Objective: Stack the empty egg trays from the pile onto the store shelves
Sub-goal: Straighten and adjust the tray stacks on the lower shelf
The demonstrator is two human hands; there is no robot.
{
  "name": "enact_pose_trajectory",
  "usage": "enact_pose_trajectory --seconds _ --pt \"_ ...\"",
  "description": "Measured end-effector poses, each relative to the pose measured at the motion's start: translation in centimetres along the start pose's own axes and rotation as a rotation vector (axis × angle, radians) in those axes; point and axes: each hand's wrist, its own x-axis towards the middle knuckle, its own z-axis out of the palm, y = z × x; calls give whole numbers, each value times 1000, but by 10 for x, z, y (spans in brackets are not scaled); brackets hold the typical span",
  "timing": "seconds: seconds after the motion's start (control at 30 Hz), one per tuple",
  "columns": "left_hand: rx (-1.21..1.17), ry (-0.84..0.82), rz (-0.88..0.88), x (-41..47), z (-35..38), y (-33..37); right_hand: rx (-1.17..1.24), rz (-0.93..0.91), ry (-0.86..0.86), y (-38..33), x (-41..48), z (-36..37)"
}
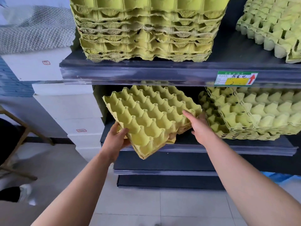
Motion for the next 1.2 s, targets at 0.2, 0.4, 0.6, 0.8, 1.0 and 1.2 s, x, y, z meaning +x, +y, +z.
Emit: enact_pose_trajectory --seconds 0.2,0.4,0.6,0.8,1.0,1.2 --pt "18 -44 12 13 -25 15 -3 88 38 0 15 -14" --pt "-118 49 -4 34 -25 21 150 74 -24 12 17 -4" --pt "-91 26 30 50 -36 22 183 35 5 25 12 11" --pt "-6 -72 60 66 -44 15 211 18 141 43 6 16" --pt "255 9 65 102 -54 3 173 51 227 63 6 29" --pt "400 66 61 127 -60 -14 -47 73 317 88 3 41"
